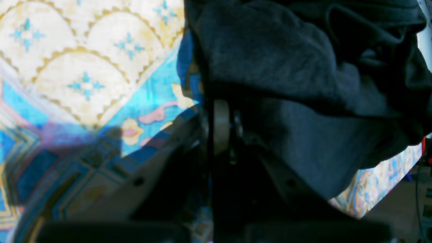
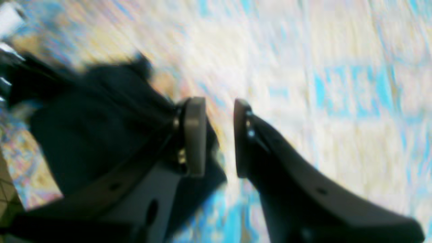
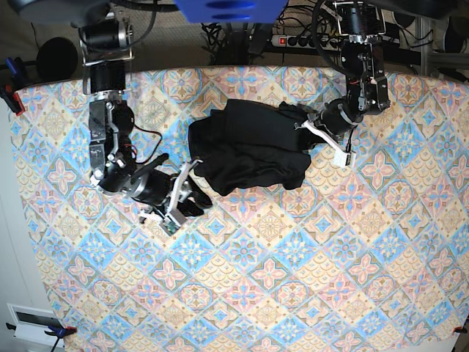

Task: Layout the t-shirt on the table in an organized manner, then fold the t-shirt properly
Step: 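Fold the strip end with the right gripper over toward the left gripper, then press and tuck the folded bundle edge with the right gripper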

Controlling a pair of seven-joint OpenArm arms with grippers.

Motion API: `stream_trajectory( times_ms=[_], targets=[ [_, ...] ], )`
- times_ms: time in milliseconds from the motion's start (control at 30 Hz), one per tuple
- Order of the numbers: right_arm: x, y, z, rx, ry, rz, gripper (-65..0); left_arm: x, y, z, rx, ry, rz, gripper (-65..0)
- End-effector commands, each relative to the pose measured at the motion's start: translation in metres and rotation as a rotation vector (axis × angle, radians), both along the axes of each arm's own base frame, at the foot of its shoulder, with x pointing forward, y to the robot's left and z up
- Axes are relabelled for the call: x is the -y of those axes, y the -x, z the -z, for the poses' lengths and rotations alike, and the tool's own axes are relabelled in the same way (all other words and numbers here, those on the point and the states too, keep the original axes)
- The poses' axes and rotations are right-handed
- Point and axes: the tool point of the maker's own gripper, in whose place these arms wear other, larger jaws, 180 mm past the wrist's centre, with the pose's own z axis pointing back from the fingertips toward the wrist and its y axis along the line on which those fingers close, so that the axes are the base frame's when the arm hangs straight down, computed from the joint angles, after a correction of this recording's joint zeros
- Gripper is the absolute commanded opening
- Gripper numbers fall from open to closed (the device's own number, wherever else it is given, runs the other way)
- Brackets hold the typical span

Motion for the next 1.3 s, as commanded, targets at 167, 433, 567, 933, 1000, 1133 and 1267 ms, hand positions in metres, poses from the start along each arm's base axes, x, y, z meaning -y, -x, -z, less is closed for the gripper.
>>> stream_trajectory(
  times_ms=[167, 433, 567, 933, 1000, 1133, 1267],
  targets=[
    [-0.007, -0.005, 0.001, -0.024, -0.018, -0.022, -40.0, 0.004, 0.001, -0.001, -0.008, -0.003, 0.023, -64.6],
    [-0.002, -0.001, 0.027, -0.110, -0.017, -0.005, -38.7, 0.004, 0.001, -0.001, -0.008, -0.003, 0.023, -64.6],
    [-0.002, 0.001, 0.036, -0.141, -0.020, 0.000, -38.7, 0.004, 0.001, -0.001, -0.008, -0.003, 0.023, -64.6],
    [-0.007, 0.000, 0.026, -0.138, -0.089, 0.001, -38.8, 0.003, 0.001, -0.001, -0.007, -0.003, 0.021, -64.6],
    [-0.011, 0.000, 0.019, -0.140, -0.139, -0.004, -38.8, 0.003, 0.001, -0.001, -0.007, -0.003, 0.021, -64.6],
    [-0.014, 0.001, 0.015, -0.141, -0.173, -0.008, -38.8, 0.003, 0.001, -0.001, -0.007, -0.003, 0.021, -64.6],
    [-0.014, 0.001, 0.015, -0.143, -0.173, -0.008, -38.7, 0.003, 0.001, -0.001, -0.007, -0.003, 0.021, -64.6]
  ],
)
